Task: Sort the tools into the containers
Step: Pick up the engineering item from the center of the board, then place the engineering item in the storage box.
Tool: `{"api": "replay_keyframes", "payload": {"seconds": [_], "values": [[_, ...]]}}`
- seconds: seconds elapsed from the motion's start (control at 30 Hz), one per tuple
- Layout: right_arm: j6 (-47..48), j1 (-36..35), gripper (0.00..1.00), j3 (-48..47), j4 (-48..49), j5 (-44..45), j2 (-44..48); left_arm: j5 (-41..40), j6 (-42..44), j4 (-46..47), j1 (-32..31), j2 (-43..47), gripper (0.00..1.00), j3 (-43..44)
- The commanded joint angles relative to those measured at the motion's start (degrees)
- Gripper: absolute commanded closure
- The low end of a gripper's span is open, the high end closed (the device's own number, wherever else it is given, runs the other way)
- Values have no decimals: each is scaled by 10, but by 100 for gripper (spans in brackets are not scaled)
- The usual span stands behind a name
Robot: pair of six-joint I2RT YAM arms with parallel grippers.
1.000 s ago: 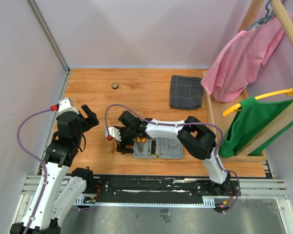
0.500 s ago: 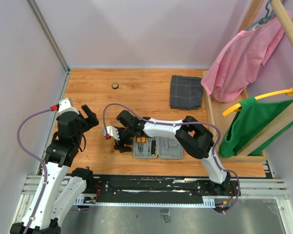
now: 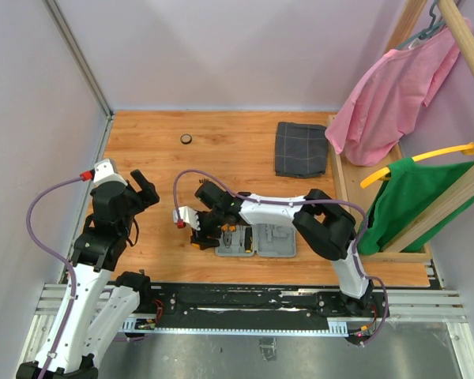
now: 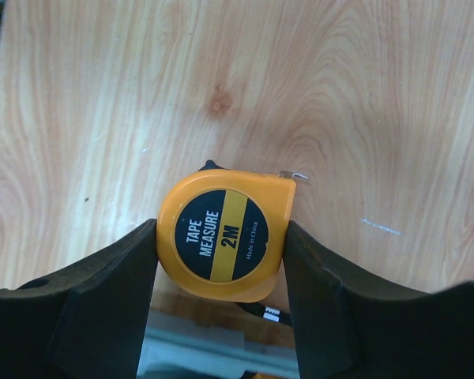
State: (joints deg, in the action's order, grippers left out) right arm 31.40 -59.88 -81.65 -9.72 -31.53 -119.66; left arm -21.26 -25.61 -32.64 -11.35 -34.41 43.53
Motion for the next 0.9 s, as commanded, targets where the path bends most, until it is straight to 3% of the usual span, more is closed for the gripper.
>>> {"api": "replay_keyframes", "payload": {"seconds": [0.0, 0.27, 0.87], "values": [[-23, -6, 54, 43, 52, -18, 78, -12, -3, 16, 5, 6, 11, -4], [-22, 21, 56, 142, 95, -31, 175, -6, -1, 18, 7, 2, 10, -4], [89, 123, 53, 251, -57, 15, 292, 29, 10, 30, 11, -16, 10, -9]]}}
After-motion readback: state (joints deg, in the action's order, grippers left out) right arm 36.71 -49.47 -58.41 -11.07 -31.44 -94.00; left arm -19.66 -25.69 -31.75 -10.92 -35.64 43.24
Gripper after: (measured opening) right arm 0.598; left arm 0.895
